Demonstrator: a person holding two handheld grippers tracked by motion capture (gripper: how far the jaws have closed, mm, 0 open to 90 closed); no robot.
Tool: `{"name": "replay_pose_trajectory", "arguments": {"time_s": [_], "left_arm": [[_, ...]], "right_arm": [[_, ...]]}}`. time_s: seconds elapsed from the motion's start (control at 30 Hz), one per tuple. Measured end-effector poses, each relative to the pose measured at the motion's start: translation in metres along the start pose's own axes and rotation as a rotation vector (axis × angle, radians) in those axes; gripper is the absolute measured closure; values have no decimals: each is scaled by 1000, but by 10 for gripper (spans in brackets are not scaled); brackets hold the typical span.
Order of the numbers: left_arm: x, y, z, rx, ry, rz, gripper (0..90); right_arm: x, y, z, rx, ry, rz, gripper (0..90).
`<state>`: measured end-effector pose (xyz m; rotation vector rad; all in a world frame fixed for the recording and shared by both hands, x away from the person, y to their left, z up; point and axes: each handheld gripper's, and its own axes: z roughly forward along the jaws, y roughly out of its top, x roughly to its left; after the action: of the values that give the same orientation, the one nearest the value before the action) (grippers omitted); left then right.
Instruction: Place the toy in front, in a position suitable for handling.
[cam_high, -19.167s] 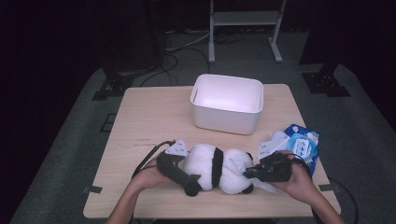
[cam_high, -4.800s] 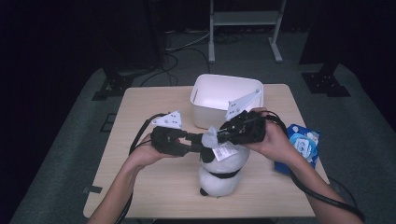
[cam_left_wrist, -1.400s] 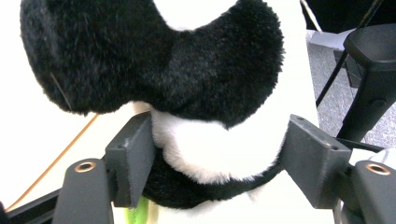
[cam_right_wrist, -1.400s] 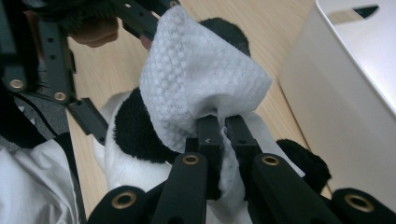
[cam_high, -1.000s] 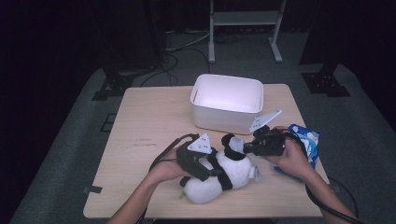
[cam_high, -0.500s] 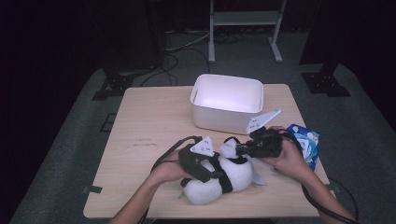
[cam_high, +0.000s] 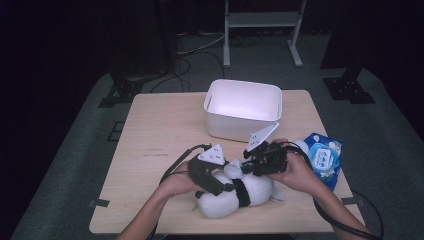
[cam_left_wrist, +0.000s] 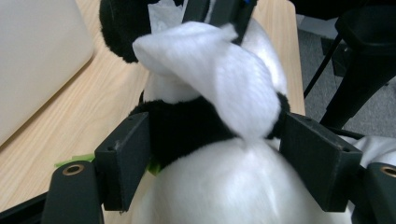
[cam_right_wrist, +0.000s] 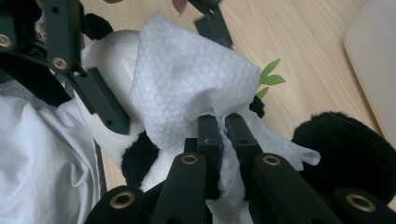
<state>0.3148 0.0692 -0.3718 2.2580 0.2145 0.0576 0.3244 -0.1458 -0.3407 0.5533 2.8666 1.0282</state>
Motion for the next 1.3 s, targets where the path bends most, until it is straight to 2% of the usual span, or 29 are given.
{"name": "replay_pose_trajectory", "arguments": {"time_s": [0.13, 0.23, 0.57, 0.73, 1.03, 1.3], "left_arm": [[-3, -1, -5, -3, 0, 2, 214], [-3, -3, -9, -11, 4, -1, 205], [2, -13, -24, -54, 30, -34, 174], [2, -15, -30, -62, 32, -32, 167], [2, -18, -29, -84, 17, -50, 140], [1, -19, -28, -75, 1, -51, 98]], "right_arm": [[-3, -3, -1, -3, -3, 20, 858], [-6, -4, -2, 2, -15, 17, 858], [-17, -14, -8, -8, -39, 63, 858], [-23, -21, -13, -18, -47, 87, 858], [-28, -37, -22, -37, -48, 116, 858], [-33, -56, -28, -54, -56, 157, 858]]}}
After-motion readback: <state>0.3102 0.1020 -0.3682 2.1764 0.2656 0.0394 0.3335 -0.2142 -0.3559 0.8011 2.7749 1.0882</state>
